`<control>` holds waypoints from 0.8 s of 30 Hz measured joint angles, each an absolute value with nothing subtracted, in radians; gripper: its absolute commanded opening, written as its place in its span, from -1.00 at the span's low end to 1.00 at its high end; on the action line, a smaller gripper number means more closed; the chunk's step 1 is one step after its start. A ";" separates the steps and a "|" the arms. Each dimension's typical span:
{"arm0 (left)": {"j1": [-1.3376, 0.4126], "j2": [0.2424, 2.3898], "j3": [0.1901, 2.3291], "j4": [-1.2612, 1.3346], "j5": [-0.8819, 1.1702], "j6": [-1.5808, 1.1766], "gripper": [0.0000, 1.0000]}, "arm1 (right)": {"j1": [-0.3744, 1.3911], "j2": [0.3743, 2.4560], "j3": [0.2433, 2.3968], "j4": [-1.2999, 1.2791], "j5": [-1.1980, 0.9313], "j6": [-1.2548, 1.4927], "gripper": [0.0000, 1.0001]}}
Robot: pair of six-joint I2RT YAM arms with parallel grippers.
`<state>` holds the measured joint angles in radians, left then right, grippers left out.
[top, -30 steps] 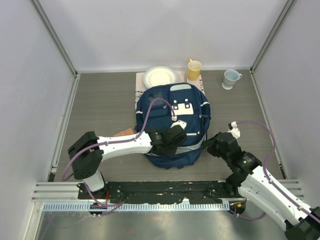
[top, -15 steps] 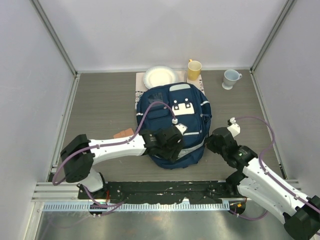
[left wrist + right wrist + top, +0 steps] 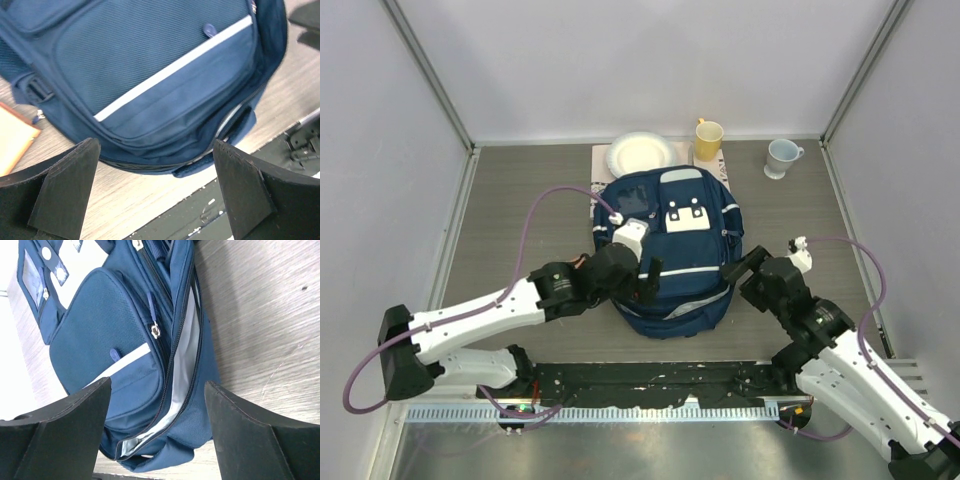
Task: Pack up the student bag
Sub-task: Adjust the student bag at the center of the board.
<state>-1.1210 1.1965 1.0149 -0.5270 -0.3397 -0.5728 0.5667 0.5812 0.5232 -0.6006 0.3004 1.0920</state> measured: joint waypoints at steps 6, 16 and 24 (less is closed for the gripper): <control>-1.036 1.118 0.954 -0.532 -0.390 -0.606 0.99 | 0.568 0.658 0.477 -0.595 0.210 1.129 0.63; -0.962 1.081 0.901 -0.535 -0.374 -0.631 0.99 | 0.611 0.791 0.460 -0.538 0.196 1.183 0.44; -0.958 1.081 0.895 -0.533 -0.363 -0.648 0.99 | 0.632 0.832 0.454 -0.513 0.220 1.184 -0.98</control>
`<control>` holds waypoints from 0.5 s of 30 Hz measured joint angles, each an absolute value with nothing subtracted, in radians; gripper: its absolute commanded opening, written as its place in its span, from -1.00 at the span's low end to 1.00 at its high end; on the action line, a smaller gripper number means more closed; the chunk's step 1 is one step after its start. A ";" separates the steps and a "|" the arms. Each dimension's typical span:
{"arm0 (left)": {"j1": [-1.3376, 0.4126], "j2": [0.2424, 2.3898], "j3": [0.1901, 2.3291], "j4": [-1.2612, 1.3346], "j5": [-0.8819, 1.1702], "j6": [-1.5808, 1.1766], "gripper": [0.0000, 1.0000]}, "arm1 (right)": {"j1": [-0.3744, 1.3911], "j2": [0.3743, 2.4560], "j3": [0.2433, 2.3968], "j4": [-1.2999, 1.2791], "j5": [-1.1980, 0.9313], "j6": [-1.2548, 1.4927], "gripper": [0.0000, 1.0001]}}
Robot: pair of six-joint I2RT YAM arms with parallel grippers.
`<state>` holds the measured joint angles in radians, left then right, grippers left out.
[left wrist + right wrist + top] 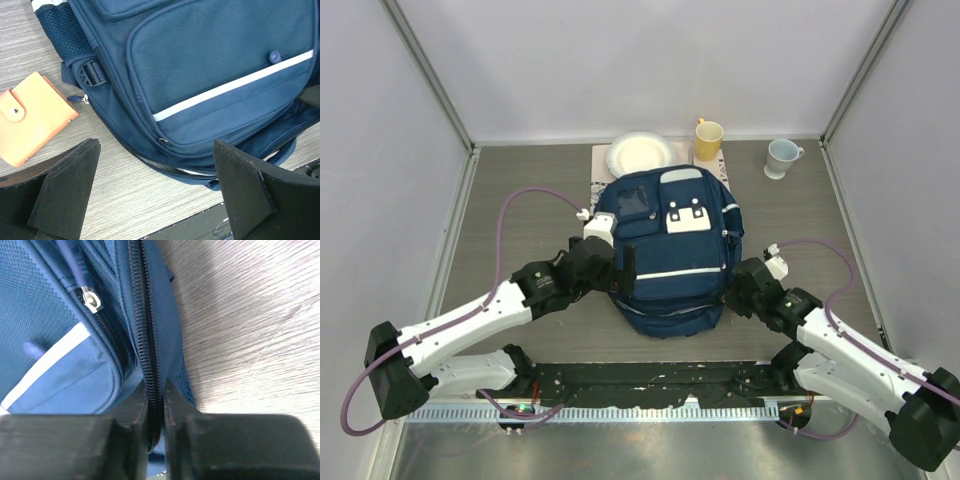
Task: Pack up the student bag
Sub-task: Adjust the student bag at the center of the board.
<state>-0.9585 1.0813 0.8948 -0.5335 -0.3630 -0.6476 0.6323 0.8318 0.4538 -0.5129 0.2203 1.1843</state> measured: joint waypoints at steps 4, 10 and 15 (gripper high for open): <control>-0.952 1.081 0.887 -0.534 -0.359 -0.648 0.99 | 0.633 0.780 0.461 -0.577 0.285 1.140 -0.98; -0.939 1.081 0.876 -0.535 -0.356 -0.648 0.99 | 0.618 0.810 0.564 -0.698 0.393 0.968 -0.99; -0.900 1.081 0.837 -0.511 -0.348 -0.648 0.99 | 0.606 0.893 0.624 -0.753 0.494 0.879 -0.99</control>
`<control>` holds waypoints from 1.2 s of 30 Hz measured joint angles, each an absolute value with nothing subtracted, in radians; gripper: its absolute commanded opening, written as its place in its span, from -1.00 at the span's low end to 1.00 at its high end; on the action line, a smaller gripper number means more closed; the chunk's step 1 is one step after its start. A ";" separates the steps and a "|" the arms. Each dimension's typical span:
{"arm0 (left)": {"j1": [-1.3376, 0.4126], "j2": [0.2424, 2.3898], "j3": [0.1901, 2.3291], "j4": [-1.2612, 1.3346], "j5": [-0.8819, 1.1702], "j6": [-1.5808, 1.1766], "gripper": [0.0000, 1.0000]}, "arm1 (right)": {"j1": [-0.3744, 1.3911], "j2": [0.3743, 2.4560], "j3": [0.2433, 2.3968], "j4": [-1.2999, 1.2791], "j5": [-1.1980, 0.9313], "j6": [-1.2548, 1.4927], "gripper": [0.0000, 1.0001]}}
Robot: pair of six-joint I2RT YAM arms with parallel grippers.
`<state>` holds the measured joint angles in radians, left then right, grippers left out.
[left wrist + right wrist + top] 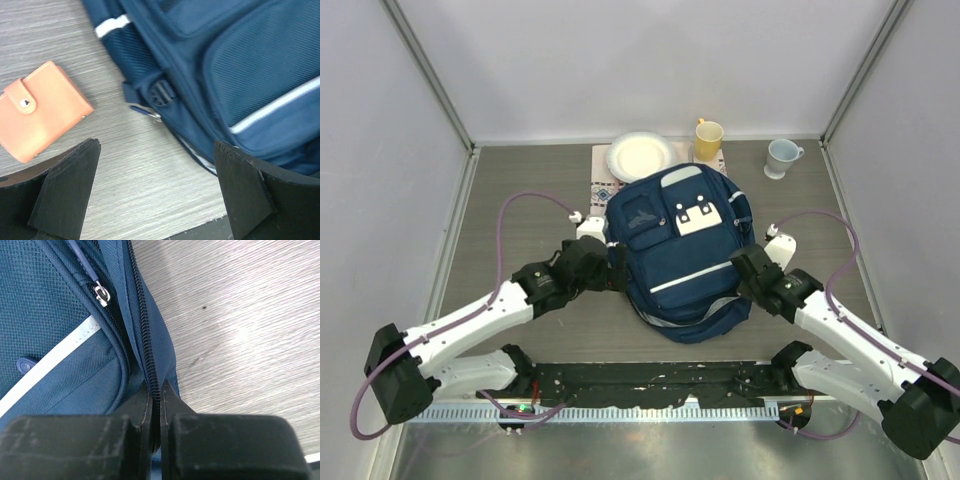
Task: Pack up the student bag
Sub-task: Adjust the student bag at the center of the board.
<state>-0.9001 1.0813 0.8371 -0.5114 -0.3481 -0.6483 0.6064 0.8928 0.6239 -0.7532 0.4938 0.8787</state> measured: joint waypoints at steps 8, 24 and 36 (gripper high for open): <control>-0.660 1.192 0.739 -0.345 -0.232 -0.665 0.99 | 0.595 0.907 0.673 -0.802 0.545 0.867 -0.99; -0.543 1.589 0.868 -0.071 -0.047 -0.660 -0.29 | 0.582 0.875 0.633 -0.773 0.487 0.865 -0.99; -0.550 1.487 0.720 0.027 0.012 -0.730 -1.00 | 0.501 0.931 0.632 -0.741 0.489 0.813 -0.99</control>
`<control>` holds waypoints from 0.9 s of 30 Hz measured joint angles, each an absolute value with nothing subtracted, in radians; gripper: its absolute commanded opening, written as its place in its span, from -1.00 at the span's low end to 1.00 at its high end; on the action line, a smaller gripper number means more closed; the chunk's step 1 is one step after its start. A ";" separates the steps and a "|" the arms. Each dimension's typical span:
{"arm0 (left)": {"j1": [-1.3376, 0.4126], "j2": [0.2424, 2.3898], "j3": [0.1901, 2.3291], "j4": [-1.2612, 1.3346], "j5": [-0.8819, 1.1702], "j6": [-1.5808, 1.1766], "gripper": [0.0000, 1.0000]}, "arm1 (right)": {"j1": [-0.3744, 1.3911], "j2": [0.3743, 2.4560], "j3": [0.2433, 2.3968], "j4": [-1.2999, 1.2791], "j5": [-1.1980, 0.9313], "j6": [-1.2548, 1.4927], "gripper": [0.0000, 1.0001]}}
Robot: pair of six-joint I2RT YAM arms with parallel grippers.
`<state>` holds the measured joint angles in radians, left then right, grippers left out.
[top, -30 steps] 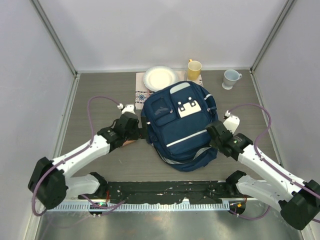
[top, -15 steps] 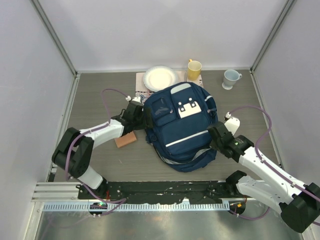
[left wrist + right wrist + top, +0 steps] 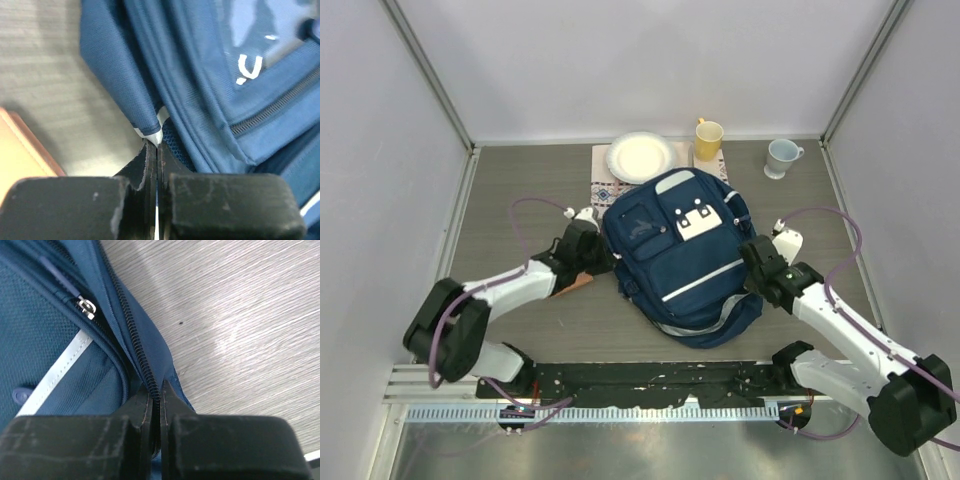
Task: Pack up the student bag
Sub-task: Adjust the student bag at the center of the board.
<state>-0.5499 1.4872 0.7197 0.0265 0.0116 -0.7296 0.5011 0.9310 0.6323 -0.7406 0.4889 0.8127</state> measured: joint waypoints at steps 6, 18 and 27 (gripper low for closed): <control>-0.727 1.206 0.574 -0.046 -0.069 -0.829 -1.00 | 0.424 1.044 0.685 -0.708 0.513 0.739 -0.99; -0.956 1.104 0.483 -0.147 -0.197 -0.988 -1.00 | 0.393 1.391 0.952 -0.542 0.465 0.574 -0.98; -0.980 1.148 0.500 -0.144 -0.210 -1.018 -1.00 | 0.392 1.457 1.047 -0.518 0.477 0.545 0.57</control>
<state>-0.9798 1.1481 0.4995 -0.1440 -0.2100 -1.0176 0.3916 1.4574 1.0470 -0.5179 0.4767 0.5446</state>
